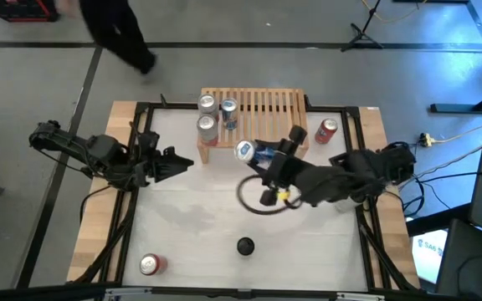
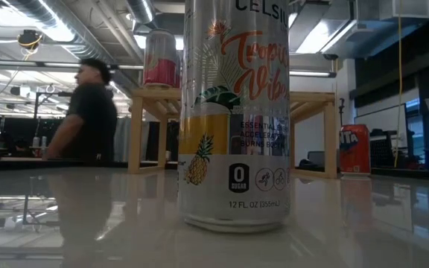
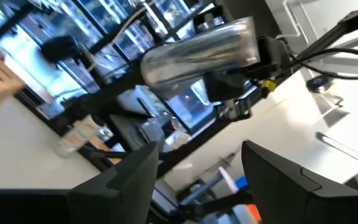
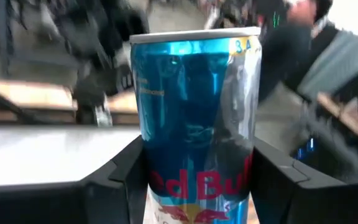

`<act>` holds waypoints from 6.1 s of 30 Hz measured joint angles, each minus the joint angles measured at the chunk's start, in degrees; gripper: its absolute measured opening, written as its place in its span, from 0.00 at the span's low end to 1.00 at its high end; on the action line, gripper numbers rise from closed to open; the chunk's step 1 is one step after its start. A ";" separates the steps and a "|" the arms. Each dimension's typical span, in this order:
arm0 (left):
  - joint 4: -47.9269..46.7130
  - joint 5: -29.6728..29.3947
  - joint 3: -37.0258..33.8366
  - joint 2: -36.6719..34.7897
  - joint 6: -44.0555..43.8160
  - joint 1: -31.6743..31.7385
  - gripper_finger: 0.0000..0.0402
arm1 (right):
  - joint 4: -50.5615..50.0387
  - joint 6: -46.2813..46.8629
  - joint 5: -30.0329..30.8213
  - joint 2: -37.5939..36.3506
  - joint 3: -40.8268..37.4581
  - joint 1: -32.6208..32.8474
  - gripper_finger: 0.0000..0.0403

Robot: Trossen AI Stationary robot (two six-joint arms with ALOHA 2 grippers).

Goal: Place canned beverage on shelf
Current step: Put the blue soda can on the shelf aligned with the other blue soda can

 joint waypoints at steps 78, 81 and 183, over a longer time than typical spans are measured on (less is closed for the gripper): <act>-23.73 -4.88 0.04 6.98 -8.37 -7.89 0.68 | 102.95 15.65 -24.13 19.64 -71.10 -9.18 0.66; -23.93 -4.90 0.04 6.99 -8.54 -7.89 0.68 | 102.57 14.80 -24.29 19.73 -71.12 -9.15 0.70; -65.67 3.59 40.46 57.71 -12.31 4.60 0.98 | 18.80 17.59 -43.37 -42.35 -71.21 -0.41 0.73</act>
